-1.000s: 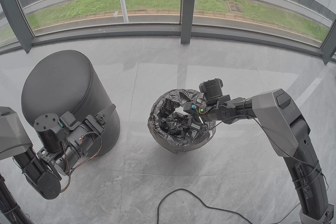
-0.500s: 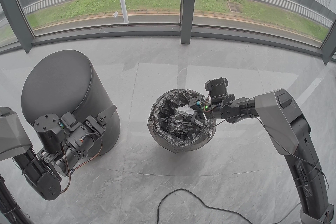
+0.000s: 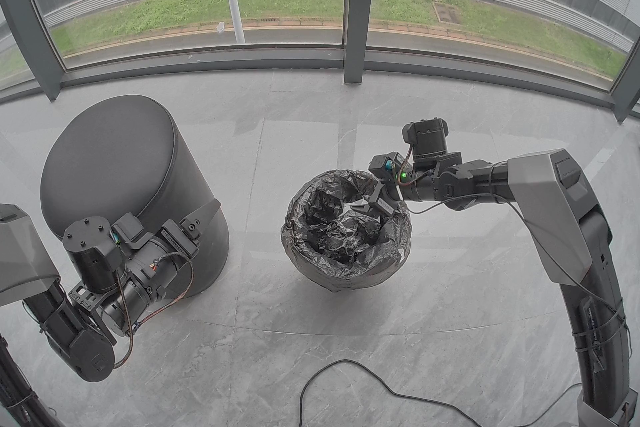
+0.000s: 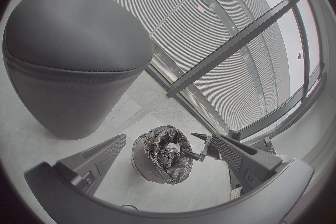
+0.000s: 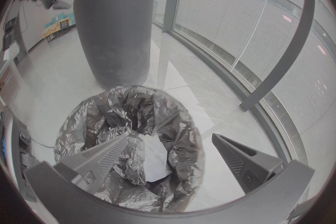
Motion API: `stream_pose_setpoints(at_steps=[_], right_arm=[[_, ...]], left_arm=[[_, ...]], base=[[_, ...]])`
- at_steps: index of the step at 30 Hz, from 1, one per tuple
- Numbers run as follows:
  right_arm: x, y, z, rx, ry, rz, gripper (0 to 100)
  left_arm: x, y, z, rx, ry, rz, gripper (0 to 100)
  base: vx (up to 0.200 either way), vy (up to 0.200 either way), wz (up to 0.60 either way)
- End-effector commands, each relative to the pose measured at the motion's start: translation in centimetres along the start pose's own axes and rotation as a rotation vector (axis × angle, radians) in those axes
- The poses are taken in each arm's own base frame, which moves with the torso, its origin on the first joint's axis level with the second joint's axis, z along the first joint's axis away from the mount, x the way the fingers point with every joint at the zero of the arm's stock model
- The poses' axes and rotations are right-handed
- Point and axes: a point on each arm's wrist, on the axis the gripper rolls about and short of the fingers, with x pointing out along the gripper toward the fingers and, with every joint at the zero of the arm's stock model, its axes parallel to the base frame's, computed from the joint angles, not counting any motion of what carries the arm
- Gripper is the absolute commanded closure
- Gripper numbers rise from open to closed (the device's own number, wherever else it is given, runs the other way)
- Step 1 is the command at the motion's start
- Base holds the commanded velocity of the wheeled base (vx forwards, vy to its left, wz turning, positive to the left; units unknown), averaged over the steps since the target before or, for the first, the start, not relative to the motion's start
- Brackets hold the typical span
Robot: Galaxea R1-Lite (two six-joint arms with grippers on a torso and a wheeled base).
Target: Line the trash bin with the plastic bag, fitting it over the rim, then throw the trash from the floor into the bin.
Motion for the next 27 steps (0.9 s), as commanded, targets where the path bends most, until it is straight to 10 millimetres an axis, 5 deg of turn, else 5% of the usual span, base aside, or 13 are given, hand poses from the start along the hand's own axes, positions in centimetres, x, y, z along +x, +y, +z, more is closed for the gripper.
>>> stream_pose_setpoints(at_steps=[1,5,11,12,15,16,21,24,27], right_arm=[[-2.3,-1.6,2.2,0.033,-0.035,-0.039,0],[-4.7,-3.3,3.5,0.117,-0.044,-0.072,0],[-14.5,-7.5,5.7,0.339,0.051,-0.099,0],[-18.5,-7.4,6.6,0.406,0.146,-0.090,0],[-26.2,-5.3,8.5,0.547,0.371,-0.062,0],[-30.3,-3.5,9.4,0.622,0.489,-0.048,0],[-42.5,2.3,11.0,0.713,0.797,-0.095,0],[-46.5,3.0,11.3,0.690,0.758,-0.258,0],[-52.9,4.5,10.8,0.769,0.697,-0.494,0]], left_arm=[[0.1,0.0,-0.1,0.001,0.003,0.000,0],[-0.1,-0.4,0.3,0.003,-0.011,-0.014,0],[-2.9,-2.5,2.3,0.193,-0.074,-0.105,0],[-4.2,-3.0,2.6,0.286,-0.061,-0.157,0],[-7.5,-3.6,2.8,0.406,-0.034,-0.259,0],[-9.4,-3.6,2.8,0.447,-0.023,-0.287,0],[-14.6,-4.3,3.2,0.507,-0.054,-0.364,0],[-16.3,-4.6,3.3,0.509,-0.056,-0.367,0],[-18.7,-4.2,3.2,0.511,-0.053,-0.336,0]], base=[[0.000,0.000,0.00],[0.000,0.000,0.00],[0.000,0.000,0.00],[0.000,0.000,0.00],[0.000,0.000,0.00],[0.000,0.000,0.00],[0.000,0.000,0.00],[0.000,0.000,0.00],[0.000,0.000,0.00]])
